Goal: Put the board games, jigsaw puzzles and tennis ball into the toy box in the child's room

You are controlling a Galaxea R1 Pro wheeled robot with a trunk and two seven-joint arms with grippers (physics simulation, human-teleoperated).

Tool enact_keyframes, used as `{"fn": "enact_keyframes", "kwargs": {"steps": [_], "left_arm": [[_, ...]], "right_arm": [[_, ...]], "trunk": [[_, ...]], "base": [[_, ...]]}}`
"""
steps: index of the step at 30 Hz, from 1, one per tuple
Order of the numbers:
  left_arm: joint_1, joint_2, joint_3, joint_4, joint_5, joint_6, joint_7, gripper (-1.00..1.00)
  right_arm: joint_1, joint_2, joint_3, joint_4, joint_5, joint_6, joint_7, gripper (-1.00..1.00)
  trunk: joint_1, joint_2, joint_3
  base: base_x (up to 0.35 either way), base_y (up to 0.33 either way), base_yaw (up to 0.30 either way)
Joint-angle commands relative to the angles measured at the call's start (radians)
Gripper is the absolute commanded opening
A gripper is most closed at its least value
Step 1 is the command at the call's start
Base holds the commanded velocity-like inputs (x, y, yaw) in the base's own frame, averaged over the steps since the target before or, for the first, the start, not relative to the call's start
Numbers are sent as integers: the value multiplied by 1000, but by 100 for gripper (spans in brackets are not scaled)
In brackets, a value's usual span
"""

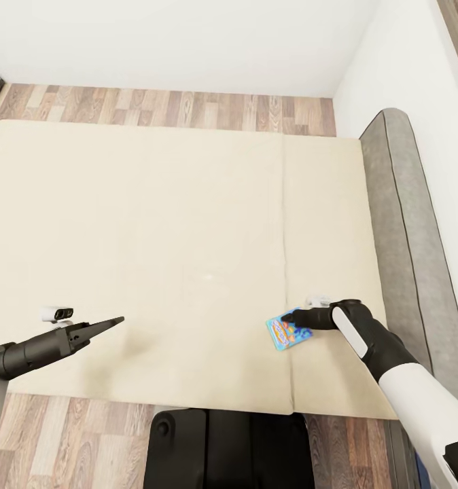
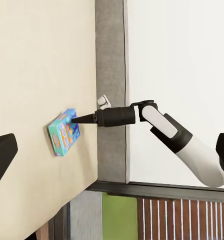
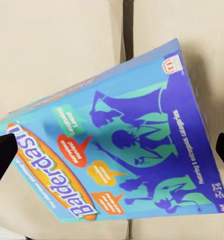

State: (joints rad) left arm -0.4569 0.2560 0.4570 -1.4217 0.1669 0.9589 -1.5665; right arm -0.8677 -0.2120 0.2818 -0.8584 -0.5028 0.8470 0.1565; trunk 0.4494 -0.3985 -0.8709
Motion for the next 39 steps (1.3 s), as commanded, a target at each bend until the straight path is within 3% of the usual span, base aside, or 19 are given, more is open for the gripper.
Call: {"fn": "enact_keyframes", "kwargs": {"steps": [1, 15, 23, 33, 39], "left_arm": [[0, 0, 0, 0, -1, 11, -4, 100], [0, 0, 0, 0, -1, 11, -4, 100], [0, 0, 0, 0, -1, 11, -4, 100], [0, 0, 0, 0, -1, 11, -4, 100], [0, 1, 0, 0, -1, 11, -4, 100]], "right_arm": [[-1, -1, 2, -1, 8, 3, 17, 100], [-1, 4, 3, 52, 13, -1, 57, 100], [8, -1, 27, 65, 13, -7, 64, 100], [39, 4, 28, 53, 13, -66, 204, 100], [41, 5, 25, 53, 3, -72, 223, 100]], "trunk": [[1, -2, -1], [1, -2, 0], [1, -2, 0], [1, -2, 0], [1, -2, 0]], "base": [[0, 0, 0], [0, 0, 0], [0, 0, 0], [0, 0, 0], [0, 0, 0]]}}
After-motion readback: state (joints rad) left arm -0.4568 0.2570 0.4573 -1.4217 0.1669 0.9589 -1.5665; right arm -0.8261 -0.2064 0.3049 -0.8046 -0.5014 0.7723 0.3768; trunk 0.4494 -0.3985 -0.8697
